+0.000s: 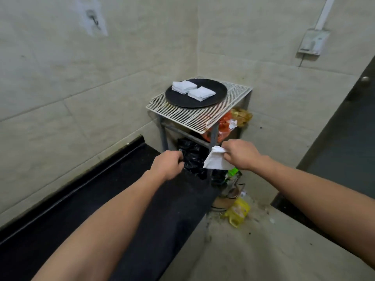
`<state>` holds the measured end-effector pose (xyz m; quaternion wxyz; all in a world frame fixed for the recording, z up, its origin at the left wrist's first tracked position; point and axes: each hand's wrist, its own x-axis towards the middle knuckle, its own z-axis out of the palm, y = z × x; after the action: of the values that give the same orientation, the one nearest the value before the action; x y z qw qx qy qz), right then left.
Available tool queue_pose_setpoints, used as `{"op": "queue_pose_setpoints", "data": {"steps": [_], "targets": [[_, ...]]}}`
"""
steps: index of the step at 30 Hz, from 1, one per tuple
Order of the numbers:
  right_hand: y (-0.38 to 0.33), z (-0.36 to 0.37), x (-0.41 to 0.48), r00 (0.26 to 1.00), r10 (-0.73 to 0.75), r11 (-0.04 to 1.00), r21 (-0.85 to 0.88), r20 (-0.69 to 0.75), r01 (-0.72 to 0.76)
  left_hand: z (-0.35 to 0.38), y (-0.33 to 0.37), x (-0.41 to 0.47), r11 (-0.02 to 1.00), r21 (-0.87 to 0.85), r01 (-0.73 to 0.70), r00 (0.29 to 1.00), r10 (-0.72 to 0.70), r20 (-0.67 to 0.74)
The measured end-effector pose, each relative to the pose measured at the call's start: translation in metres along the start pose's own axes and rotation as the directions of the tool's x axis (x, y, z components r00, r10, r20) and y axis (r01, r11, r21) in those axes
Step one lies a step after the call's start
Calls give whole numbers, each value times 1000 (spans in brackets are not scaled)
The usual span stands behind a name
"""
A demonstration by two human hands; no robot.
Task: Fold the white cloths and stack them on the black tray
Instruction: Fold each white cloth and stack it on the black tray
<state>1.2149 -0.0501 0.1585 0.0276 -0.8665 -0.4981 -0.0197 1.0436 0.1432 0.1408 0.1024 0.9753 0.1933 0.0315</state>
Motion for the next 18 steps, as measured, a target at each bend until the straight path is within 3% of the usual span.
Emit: {"op": "queue_pose_setpoints", "data": {"steps": [6, 18], "targets": [[93, -16, 32, 999, 44, 997, 57, -14, -44, -2, 45, 81, 1000, -8, 20, 1000, -20, -18], [204, -72, 169, 977, 96, 994, 72, -192, -84, -22, 58, 274, 995, -89, 46, 945, -72, -319]]}}
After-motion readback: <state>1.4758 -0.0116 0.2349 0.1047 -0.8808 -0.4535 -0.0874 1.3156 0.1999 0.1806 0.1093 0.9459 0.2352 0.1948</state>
